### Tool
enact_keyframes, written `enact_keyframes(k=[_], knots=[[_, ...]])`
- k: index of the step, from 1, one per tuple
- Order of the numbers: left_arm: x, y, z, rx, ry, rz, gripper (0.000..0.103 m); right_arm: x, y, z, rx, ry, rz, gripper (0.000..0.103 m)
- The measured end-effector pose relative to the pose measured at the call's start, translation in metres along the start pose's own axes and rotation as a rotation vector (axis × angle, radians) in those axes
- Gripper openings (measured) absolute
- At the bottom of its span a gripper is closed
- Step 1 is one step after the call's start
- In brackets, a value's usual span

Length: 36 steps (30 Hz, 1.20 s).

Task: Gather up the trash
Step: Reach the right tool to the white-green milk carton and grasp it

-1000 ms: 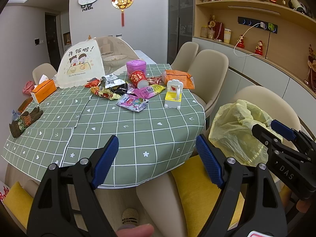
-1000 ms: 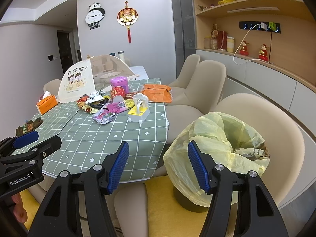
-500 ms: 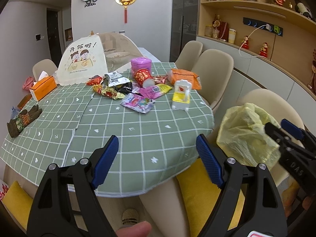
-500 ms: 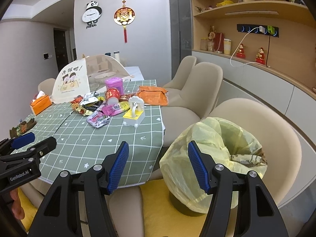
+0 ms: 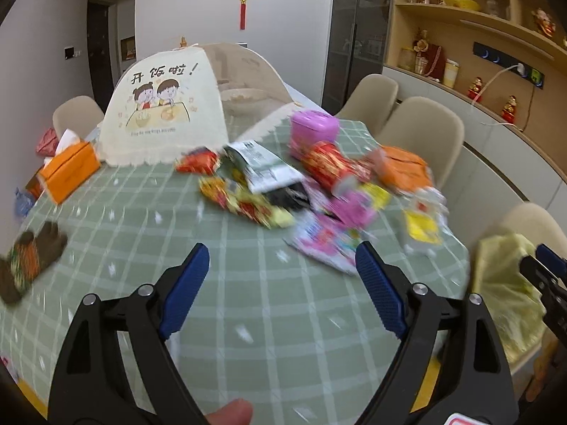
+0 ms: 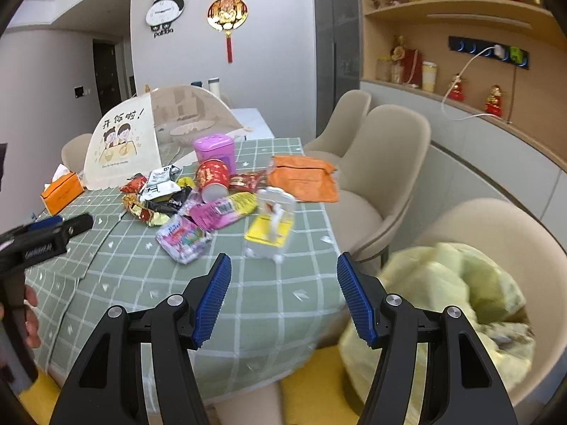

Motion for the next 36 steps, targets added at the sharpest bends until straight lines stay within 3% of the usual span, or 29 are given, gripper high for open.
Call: enact_keyframes(k=[4,9,13,17,20,26,29,31,36], knots=[[0.048,-0.033,0.041,0.018,0.067,0.056,0.081,0.027,-0.019,0.025,0.006,0.032,0.02,0.059],[0.114,-0.079,0.097,0.071,0.162,0.073,0.081,0.066,-0.033,0.057,0.015,0.044,0.073,0.059],[0.174,-0.097,0.137,0.1,0.171,0.138,0.079,0.097,-0.034,0.084,-0.031,0.03,0.124,0.059],[0.223,-0.097,0.168,0.013,0.167,0.228,0.073,0.131,-0.036,0.115,-0.065,-0.039,0.184,0.059],[0.229,-0.097,0.181,-0.06,0.188,0.246,0.073,0.156,-0.05,0.146,-0.09,-0.125,0.212,0.059],[0.219,-0.086,0.198,-0.074,0.187,0.266,0.075,0.224,-0.095,0.225,-0.222,-0.252,0.223,0.059],[0.215,-0.086,0.206,-0.076,0.217,0.247,0.076,0.261,-0.107,0.255,-0.254,-0.286,0.257,0.059],[0.216,-0.082,0.21,-0.067,0.207,0.276,0.076,0.286,-0.11,0.271,-0.268,-0.295,0.294,0.059],[0.213,-0.083,0.216,-0.041,0.176,0.262,0.076,0.315,-0.098,0.274,-0.3,-0.284,0.4,0.055]])
Point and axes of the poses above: each gripper's, at about its wrist camera, not at the fingertips, and x roughly the way its jaws point, z to its left, y to its underside, the point moved 9 cm from there along x, roughly the way its jaws point, and after that the axes turned 1 degree about y, right-handed, at the moved point
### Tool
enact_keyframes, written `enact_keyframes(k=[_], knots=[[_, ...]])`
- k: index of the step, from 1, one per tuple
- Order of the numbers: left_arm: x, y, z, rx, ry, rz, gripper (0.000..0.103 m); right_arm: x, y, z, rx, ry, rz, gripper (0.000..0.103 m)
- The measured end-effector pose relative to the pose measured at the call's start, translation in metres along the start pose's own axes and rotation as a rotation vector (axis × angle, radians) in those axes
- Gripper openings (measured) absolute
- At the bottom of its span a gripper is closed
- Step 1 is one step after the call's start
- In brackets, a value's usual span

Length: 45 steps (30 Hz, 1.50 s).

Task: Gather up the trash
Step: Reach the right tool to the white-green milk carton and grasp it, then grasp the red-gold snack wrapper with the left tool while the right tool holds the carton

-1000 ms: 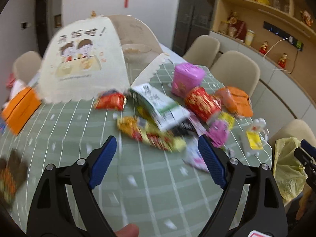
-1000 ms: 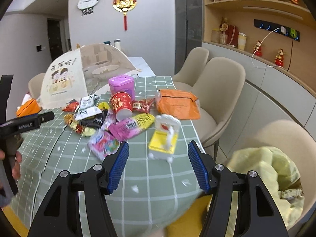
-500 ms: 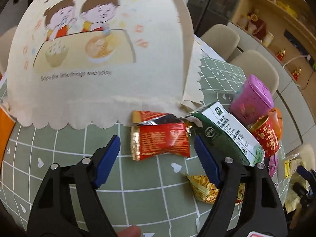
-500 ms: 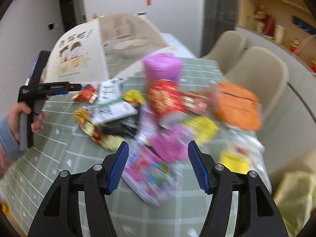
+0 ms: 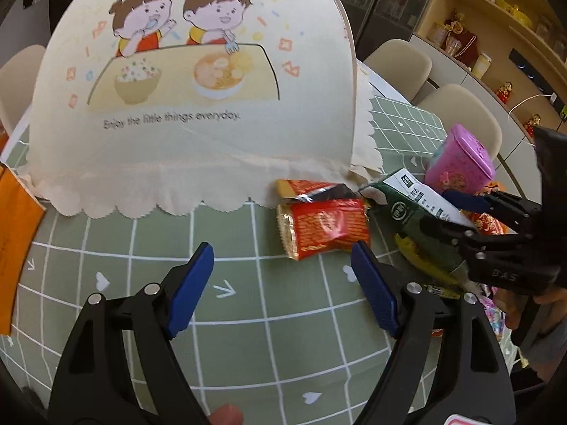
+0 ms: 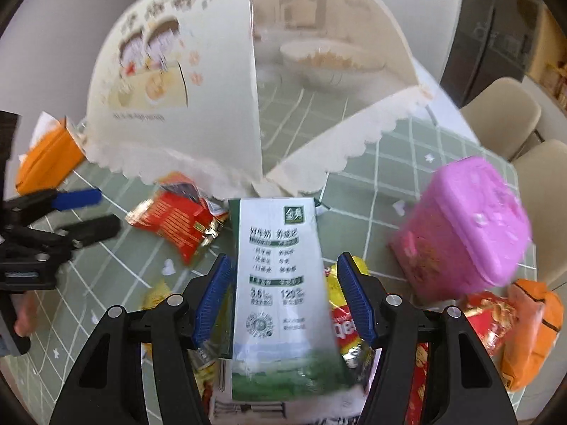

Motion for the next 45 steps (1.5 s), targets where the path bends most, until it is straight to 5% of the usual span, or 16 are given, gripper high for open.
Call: enact_keyframes(k=[6,14,23,26,37,41,45], knots=[[0.013,-0.008,-0.008,-0.032,0.063,0.032,0.066,-0.056,0.018,-0.013,0.041,0.027,-0.111,0.05],[0.042,-0.025,-0.02,-0.064,0.098,0.053,0.06,-0.106,0.08,-0.043,0.146,0.098,-0.107,0.05],[0.044,-0.019,-0.038,-0.08,0.098,0.084,0.012,-0.134,0.14,-0.066,0.253,0.165,-0.1,0.05],[0.029,-0.017,-0.053,-0.075,0.121,0.055,0.005,-0.149,0.153,-0.071,0.277,0.18,-0.119,0.05],[-0.018,-0.001,-0.086,-0.082,0.14,-0.031,0.002,-0.158,0.189,-0.076,0.307,0.139,-0.115,0.05],[-0.006,0.005,-0.064,-0.143,0.122,0.005,0.022,-0.144,0.187,-0.072,0.292,0.148,-0.11,0.05],[0.016,0.003,-0.04,-0.162,0.074,0.011,0.023,-0.126,0.181,-0.06,0.294,0.036,-0.125,0.051]])
Point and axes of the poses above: each gripper's, at about its wrist camera, not at the fingertips, and x roughly the way its jaws point, z to its left, y to its underside, the point moved 9 cm from there along x, roughly the way its jaws point, and after that the axes turned 1 degree about y, right-handed, at the moved point
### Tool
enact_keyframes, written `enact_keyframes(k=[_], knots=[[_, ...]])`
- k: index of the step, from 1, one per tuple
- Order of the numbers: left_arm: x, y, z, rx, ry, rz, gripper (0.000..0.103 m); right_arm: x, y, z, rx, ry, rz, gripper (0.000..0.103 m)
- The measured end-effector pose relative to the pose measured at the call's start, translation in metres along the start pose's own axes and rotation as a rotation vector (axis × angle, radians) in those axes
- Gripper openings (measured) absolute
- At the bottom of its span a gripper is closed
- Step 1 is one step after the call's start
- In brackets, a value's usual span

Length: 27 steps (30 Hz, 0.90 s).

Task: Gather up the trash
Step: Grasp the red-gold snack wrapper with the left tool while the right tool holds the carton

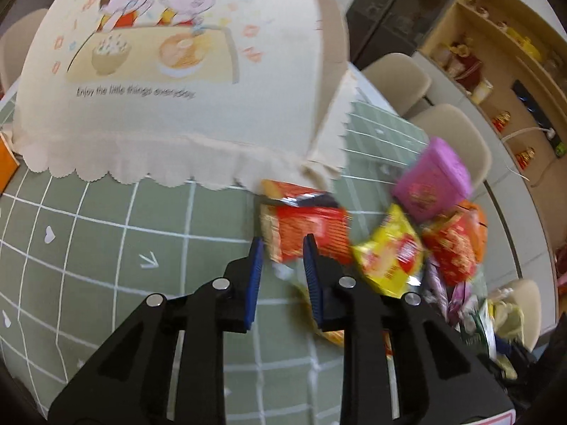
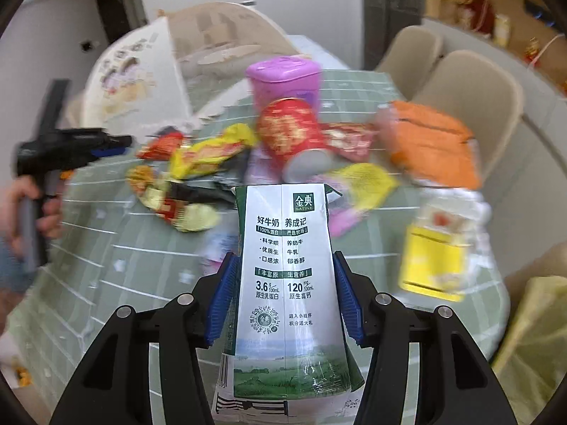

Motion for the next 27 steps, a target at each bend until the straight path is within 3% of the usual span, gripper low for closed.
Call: enact_keyframes(k=[4,9,10,11,12,21,27], knots=[[0.023,-0.005,0.007,-0.054,0.044,0.04,0.023,0.0,0.002,0.007,-0.044,0.041,-0.018,0.051],[0.042,-0.011,0.0,0.008,-0.012,0.06,0.023,-0.012,0.004,0.007,-0.077,0.111,-0.026,0.051],[0.041,-0.012,-0.003,0.018,-0.011,0.053,0.022,-0.016,0.003,0.005,-0.081,0.152,-0.022,0.051],[0.041,-0.013,-0.006,0.027,-0.005,0.049,0.009,-0.017,0.004,0.003,-0.082,0.174,-0.014,0.051],[0.039,-0.013,-0.01,0.038,-0.006,0.046,0.007,-0.018,0.005,0.001,-0.082,0.181,-0.004,0.051],[-0.013,0.006,-0.048,0.107,0.058,0.002,0.004,-0.034,0.009,-0.001,-0.036,0.081,0.018,0.051],[-0.064,0.032,-0.077,0.183,0.081,-0.034,0.0,-0.032,0.011,0.007,-0.083,0.058,0.042,0.051]])
Point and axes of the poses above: each gripper's, at about its wrist camera, not at the fingertips, and x roughly the way its jaws point, z to its left, y to its underside, the point moved 9 cm from there along x, roughly the way its jaws point, and after that the axes turned 1 degree about y, right-handed, at the moved point
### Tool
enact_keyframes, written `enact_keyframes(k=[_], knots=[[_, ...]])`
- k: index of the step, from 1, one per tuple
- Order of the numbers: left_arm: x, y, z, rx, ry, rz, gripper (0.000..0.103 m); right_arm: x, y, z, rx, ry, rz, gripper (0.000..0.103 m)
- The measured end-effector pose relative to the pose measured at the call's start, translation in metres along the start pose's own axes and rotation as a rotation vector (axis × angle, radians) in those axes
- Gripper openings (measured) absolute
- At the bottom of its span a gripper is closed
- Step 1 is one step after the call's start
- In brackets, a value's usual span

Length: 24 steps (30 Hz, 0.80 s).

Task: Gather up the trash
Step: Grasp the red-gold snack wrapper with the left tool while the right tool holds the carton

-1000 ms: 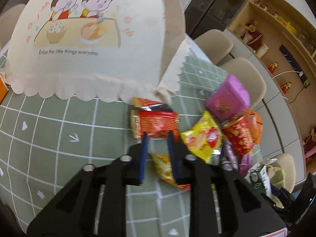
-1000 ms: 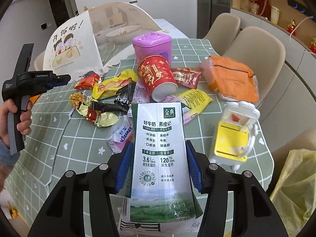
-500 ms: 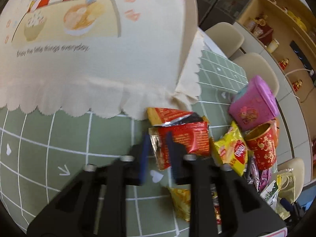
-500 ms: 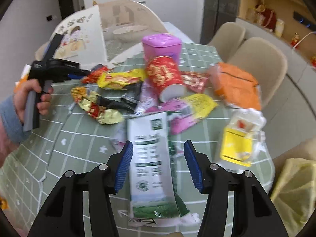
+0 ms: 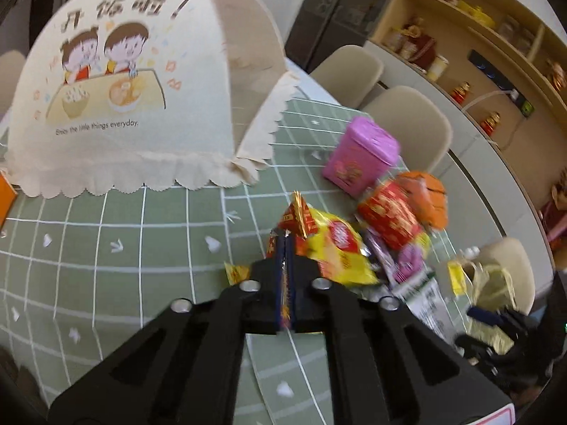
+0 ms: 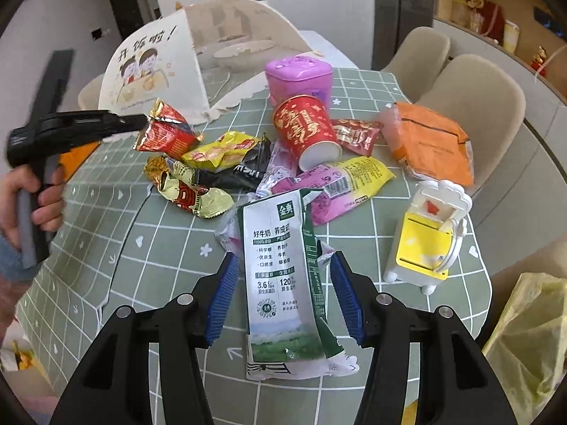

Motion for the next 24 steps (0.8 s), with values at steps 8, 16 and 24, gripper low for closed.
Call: enact_keyframes(k=[8,16,24], knots=[[-0.031,0.033,-0.017,-0.047,0.003,-0.015,0.0,0.048,-0.01,0.008,-0.091,-0.023,0.1,0.051],[-0.048,0.063,-0.028,-0.088,-0.041,-0.025,0.014,0.008,-0.01,0.012,-0.143,-0.057,-0.003,0.047],[-0.011,0.052,-0.017,-0.187,-0.039,-0.079,0.029,-0.035,0.003,-0.012,-0.043,-0.084,-0.076,0.047]])
Point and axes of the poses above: each gripper's, at about its wrist camera, not at the fingertips, and x roughly the way its jaws point, z to its left, y to its underside, the point moved 9 cm from there along x, roughly the way its jaws point, and after that the axes turned 1 degree about y, right-handed, at the moved point
